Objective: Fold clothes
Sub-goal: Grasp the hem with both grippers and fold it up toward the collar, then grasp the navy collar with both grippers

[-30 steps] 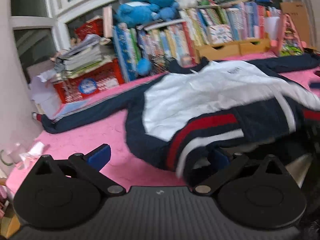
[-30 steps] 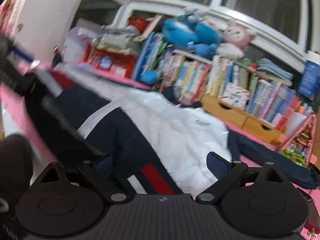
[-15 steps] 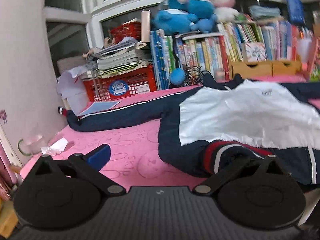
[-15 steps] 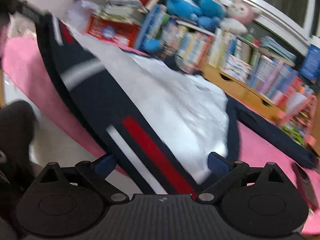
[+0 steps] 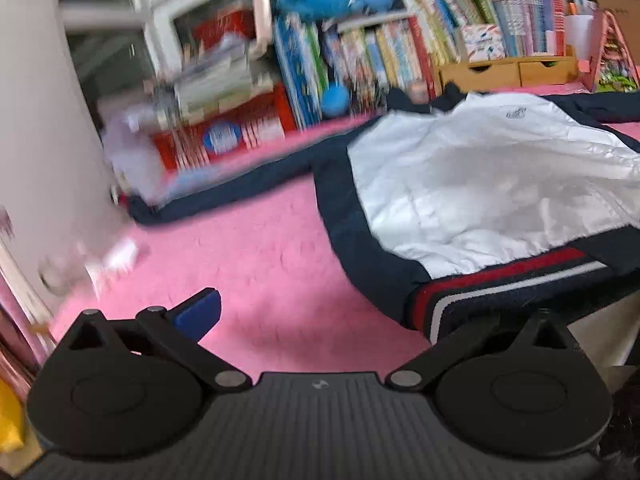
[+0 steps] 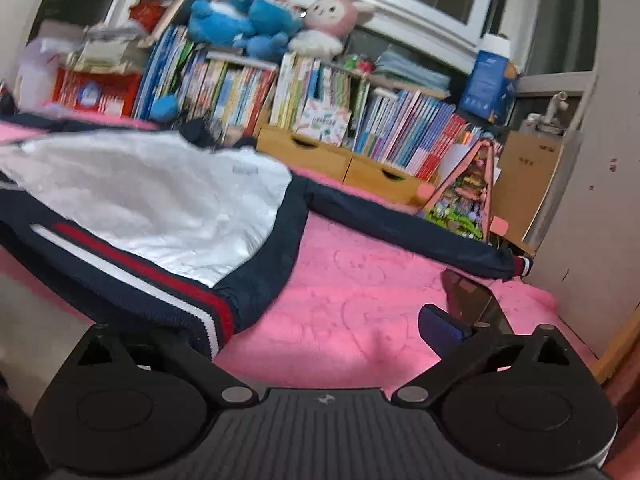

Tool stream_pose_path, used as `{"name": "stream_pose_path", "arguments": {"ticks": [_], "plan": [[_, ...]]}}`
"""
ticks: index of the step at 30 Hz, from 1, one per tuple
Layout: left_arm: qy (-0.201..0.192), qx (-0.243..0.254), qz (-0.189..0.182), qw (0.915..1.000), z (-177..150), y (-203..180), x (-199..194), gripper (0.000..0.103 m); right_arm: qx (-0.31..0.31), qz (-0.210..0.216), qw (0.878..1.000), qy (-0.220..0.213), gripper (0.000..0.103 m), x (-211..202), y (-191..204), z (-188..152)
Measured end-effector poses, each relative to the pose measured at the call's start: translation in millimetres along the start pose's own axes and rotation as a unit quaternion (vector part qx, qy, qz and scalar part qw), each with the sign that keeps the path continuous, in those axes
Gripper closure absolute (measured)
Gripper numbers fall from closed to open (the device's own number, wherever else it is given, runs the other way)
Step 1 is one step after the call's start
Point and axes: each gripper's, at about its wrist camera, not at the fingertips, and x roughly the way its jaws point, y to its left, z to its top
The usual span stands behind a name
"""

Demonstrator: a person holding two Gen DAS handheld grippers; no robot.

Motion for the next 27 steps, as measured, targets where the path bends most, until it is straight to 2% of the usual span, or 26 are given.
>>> {"name": "stream_pose_path", "arguments": {"ticks": [1,3,6,8,11,14,17,19,21,22,23,25,27], "plan": [[0.016,-0.01,-0.011,0.9998,-3.5,3.4,5.5,0.0,0.001,0.006,1.0,0.008,0.001,2.2,-2.0,-4.1],[0.034,-0.008,-0.02,0.9992,-9.1,2.7,11.1,0.0,0.013,0.043,0.999,-0.002,0.003,-1.2,-4.7,-3.4],[0.02,0.007,-0.042,0.9989,-12.9,-2.0,5.7,0.0,0.01,0.118,0.993,0.002,0.003,-0.7,-6.9,0.3],[0.001,0.021,-0.094,0.9954,-14.3,-3.2,-4.6,0.0,-0.005,0.168,0.986,0.018,0.003,-0.8,-7.4,1.8],[-0.013,0.05,-0.169,0.9844,-16.9,-0.4,-19.6,0.0,-0.023,0.237,0.971,0.03,0.003,-6.7,-13.6,5.3],[-0.019,0.078,-0.19,0.9786,-21.4,9.5,-27.8,0.0,-0.011,0.305,0.952,0.027,0.001,-17.2,-33.3,12.8],[-0.028,0.071,-0.182,0.9803,-16.7,26.4,-27.9,0.0,0.036,0.314,0.949,-0.002,0.001,-25.2,-56.1,24.6],[-0.049,0.051,-0.189,0.9795,-2.2,38.8,-29.0,0.0,0.077,0.291,0.953,-0.031,0.001,-20.6,-64.0,38.3],[-0.072,0.041,-0.187,0.9789,23.6,41.9,-23.2,0.0,0.095,0.259,0.961,-0.031,0.005,-4.2,-61.2,58.1],[-0.08,0.041,-0.181,0.9794,39.0,40.9,-17.3,0.0,0.088,0.246,0.965,-0.031,0.011,8.1,-53.9,71.4],[-0.086,0.046,-0.169,0.9808,57.1,36.8,-7.6,0.0,0.078,0.233,0.969,-0.031,0.022,21.2,-45.4,85.4],[-0.101,0.068,-0.153,0.9807,93.9,23.1,20.8,0.0,0.051,0.226,0.972,-0.031,0.038,49.9,-24.6,114.5],[-0.114,0.09,-0.14,0.9793,128.0,8.5,52.3,0.0,0.018,0.231,0.972,-0.033,0.041,89.5,-1.5,149.2]]}}
